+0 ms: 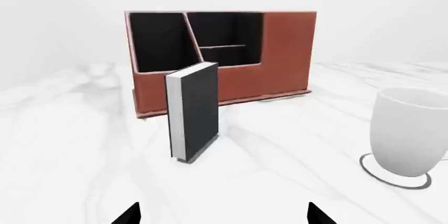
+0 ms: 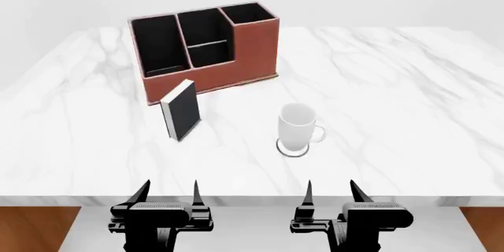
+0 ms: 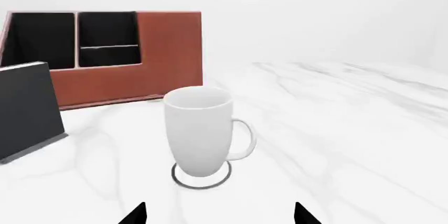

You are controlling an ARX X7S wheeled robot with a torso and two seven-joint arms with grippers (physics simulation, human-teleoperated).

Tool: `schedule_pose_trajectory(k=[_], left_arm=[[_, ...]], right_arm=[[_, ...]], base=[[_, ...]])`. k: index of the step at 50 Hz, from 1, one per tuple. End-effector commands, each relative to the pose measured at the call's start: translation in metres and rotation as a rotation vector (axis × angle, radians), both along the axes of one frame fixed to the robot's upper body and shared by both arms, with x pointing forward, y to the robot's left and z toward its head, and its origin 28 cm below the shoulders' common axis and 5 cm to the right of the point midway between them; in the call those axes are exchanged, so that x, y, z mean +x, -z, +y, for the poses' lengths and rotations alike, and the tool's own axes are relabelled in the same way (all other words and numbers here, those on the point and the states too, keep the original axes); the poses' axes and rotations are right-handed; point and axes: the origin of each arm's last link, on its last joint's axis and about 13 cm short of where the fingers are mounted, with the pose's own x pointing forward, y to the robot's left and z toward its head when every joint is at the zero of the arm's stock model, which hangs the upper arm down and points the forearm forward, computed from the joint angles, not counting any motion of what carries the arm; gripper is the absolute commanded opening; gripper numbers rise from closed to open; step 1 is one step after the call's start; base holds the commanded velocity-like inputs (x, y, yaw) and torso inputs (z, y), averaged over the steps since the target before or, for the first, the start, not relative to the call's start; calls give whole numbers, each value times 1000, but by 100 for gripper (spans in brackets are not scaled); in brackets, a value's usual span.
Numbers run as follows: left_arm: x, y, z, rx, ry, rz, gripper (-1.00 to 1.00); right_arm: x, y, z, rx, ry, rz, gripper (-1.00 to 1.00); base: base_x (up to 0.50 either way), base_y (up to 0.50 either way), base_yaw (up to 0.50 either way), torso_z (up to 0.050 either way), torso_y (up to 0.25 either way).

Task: Pick up the book and place it in the front compartment of the caddy.

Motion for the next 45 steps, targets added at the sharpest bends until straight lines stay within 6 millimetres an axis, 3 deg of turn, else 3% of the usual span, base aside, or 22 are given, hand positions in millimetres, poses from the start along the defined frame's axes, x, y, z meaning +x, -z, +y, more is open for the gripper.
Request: schedule_pose_trajectory(k=[1, 19, 21, 22, 25, 26, 30, 34, 45], left_arm=[[0, 0, 1, -4, -4, -3, 100], [-2, 1, 0, 10, 7, 11, 100], [-2, -9, 1, -4, 14, 11, 100], [0, -28, 4, -12, 25, 11, 100], [3, -67, 9, 16, 35, 4, 100], [5, -96, 12, 30, 36, -35, 100], [7, -132, 19, 93, 24, -51, 100], [6, -137, 21, 92, 11, -68, 100], [5, -130, 21, 91, 12, -60, 100]], right_arm=[[2, 0, 0, -7, 10, -16, 100], [2, 3, -1, -3, 27, -16, 100], [3, -5, -1, -4, 21, -30, 100], [7, -28, -1, 0, 18, -38, 100], [14, -68, -1, 16, 0, -46, 100], [21, -96, -2, 34, -18, -69, 100], [27, -131, -2, 30, -26, -115, 100], [28, -137, -3, 40, -16, -141, 100], [30, -137, -7, 72, -29, -139, 100]], base=[[0, 0, 0, 0, 0], [0, 0, 0, 0, 0], [0, 0, 0, 0, 0], [0, 0, 0, 0, 0], [0, 0, 0, 0, 0], [0, 0, 0, 0, 0], [0, 0, 0, 0, 0], [0, 0, 0, 0, 0], [0, 0, 0, 0, 0]])
